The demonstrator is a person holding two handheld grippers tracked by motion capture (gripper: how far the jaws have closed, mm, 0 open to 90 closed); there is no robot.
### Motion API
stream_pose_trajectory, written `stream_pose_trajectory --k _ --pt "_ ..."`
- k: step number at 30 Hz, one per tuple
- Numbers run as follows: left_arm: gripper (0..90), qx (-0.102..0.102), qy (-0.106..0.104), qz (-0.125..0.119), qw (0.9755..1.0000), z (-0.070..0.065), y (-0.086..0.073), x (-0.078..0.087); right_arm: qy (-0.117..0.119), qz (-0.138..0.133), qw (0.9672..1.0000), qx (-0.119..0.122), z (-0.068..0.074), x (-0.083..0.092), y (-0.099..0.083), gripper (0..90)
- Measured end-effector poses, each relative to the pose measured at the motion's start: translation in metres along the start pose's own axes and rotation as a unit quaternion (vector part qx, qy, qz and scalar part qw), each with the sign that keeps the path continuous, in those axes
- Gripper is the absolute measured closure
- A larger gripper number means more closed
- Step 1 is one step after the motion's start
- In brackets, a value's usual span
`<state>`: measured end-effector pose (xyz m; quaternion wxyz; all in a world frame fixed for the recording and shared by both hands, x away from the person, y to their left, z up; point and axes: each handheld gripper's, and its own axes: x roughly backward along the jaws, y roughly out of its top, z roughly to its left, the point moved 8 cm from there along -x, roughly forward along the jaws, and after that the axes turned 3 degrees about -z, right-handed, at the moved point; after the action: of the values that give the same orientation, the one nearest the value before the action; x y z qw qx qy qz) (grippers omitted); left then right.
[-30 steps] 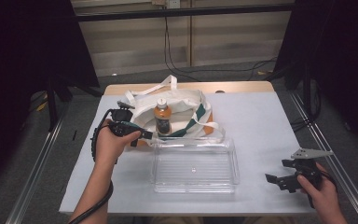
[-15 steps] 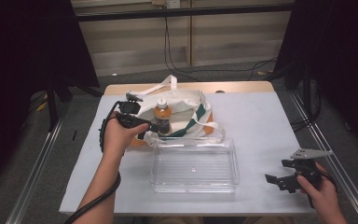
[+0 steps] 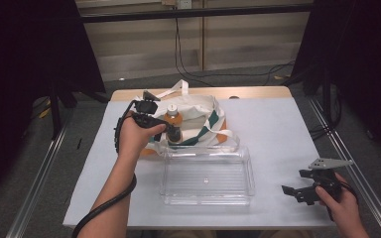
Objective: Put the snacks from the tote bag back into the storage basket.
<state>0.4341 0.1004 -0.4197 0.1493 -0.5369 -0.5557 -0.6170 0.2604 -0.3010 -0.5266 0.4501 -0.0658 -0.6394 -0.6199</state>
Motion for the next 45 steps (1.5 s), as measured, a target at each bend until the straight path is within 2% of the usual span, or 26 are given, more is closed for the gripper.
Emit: stream_pose_trajectory --k 5,6,9,12,15,18,28,31,32,34,40,45 --pt "11.0 -0.004 0.002 0.003 1.0000 -0.004 0.007 -0.002 0.001 0.000 1.0000 0.001 0.001 0.000 0.000 2.9" --pt "11.0 0.001 0.001 0.002 1.0000 -0.005 0.008 -0.003 0.001 0.001 1.0000 0.001 0.001 0.000 0.000 3.0" --pt "11.1 -0.001 0.006 0.008 1.0000 -0.004 0.009 -0.006 0.001 0.001 1.0000 0.001 0.001 0.001 0.000 2.9" --pt "11.2 0.009 0.010 0.010 0.9999 -0.004 0.011 -0.009 0.000 0.001 1.0000 0.000 0.001 0.001 0.000 3.0" --pt "11.3 0.004 0.012 0.016 0.9998 -0.003 0.013 -0.012 0.000 0.001 1.0000 0.000 0.001 0.001 0.000 3.0" --pt "11.7 0.015 0.017 0.018 0.9996 -0.003 0.014 -0.016 0.000 0.001 1.0000 0.000 0.001 0.001 0.000 3.0" --pt "12.9 0.022 0.024 0.027 0.9991 -0.004 0.020 -0.025 0.001 0.001 1.0000 0.003 0.000 0.001 -0.001 2.9" --pt "14.1 0.030 0.026 0.027 0.9988 -0.004 0.021 -0.028 0.002 0.001 1.0000 0.005 0.000 0.002 -0.001 2.9" --pt "14.2 0.025 0.030 0.029 0.9988 -0.003 0.021 -0.028 0.002 0.001 1.0000 0.004 0.000 0.002 -0.001 2.9" --pt "14.6 0.029 0.031 0.027 0.9988 -0.004 0.023 -0.030 0.001 0.000 1.0000 0.004 0.000 0.001 -0.001 3.0" --pt "14.6 0.024 0.037 0.031 0.9985 -0.004 0.027 -0.034 0.001 0.003 1.0000 0.001 0.001 0.002 -0.001 2.9" --pt "14.8 0.035 0.043 0.037 0.9978 -0.004 0.028 -0.037 0.003 0.004 1.0000 0.002 0.001 0.001 -0.002 3.0"
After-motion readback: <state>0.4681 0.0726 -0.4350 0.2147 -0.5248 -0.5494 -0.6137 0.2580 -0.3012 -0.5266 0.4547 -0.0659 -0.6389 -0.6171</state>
